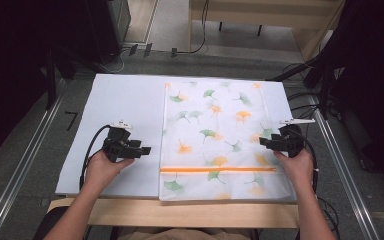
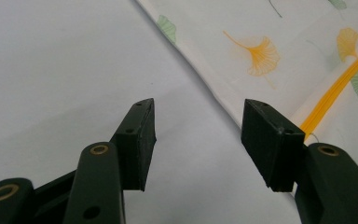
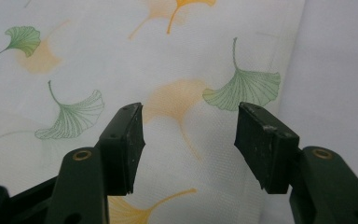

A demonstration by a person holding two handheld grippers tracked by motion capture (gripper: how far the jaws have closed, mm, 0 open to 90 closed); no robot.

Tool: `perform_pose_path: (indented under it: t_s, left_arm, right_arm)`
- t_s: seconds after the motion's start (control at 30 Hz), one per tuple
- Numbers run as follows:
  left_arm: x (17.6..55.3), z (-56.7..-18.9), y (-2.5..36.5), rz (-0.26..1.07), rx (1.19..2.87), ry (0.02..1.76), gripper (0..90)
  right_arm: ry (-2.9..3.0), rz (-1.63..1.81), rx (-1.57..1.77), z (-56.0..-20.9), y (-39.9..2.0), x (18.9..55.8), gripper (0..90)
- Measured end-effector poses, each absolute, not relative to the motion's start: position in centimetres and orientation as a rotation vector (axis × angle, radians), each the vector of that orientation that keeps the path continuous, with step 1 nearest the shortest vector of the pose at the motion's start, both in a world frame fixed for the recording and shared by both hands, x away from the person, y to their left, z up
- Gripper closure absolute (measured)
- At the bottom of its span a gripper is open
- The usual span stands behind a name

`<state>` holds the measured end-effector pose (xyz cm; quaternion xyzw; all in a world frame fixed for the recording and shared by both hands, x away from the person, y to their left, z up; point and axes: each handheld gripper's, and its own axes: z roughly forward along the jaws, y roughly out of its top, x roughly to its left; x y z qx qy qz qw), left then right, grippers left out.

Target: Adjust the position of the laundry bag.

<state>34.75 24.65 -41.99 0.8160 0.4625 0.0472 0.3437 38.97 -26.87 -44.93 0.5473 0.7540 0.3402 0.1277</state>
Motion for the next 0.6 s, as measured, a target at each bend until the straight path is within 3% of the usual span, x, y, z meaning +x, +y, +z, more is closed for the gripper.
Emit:
perform_pose_path:
  t_s: [0.6]
  left_arm:
    - [35.0, -43.2, 21.4, 0.07, 2.216, 1.141, 46.5]
  right_arm:
    - [2.161, 1.004, 1.61, -44.8, -27.9, 38.4, 43.4]
